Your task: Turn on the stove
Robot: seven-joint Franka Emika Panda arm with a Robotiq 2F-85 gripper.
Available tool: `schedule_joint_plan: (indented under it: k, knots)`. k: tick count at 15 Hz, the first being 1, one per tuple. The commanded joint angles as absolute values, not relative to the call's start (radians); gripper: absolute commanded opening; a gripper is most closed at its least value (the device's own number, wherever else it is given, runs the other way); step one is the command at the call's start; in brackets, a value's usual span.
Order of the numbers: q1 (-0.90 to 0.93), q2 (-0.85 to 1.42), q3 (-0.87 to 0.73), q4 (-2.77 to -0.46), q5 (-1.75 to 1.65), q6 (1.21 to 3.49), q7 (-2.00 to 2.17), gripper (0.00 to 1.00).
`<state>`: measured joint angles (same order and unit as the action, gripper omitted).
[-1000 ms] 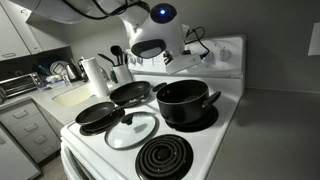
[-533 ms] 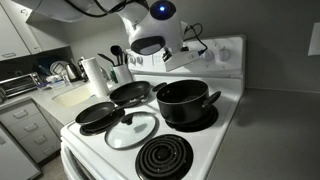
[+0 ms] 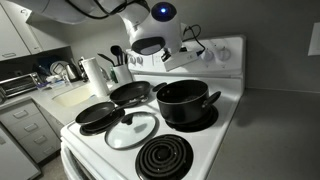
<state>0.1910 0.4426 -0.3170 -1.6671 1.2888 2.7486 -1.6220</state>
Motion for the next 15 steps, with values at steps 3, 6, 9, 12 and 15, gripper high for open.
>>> schedule_joint_plan:
  k: [3,6,9,12,15]
  knots:
    - [0.17,0.486,-0.302,-1.605,1.347,2.736,-1.649,0.0]
    - [0.171,0.495,-0.303,-1.592,1.349,2.735,-1.649,0.0]
    - [0.17,0.506,-0.306,-1.58,1.342,2.731,-1.643,0.0]
    - [0.168,0.513,-0.306,-1.576,1.345,2.73,-1.643,0.0]
    - [0.168,0.512,-0.307,-1.576,1.344,2.732,-1.642,0.0]
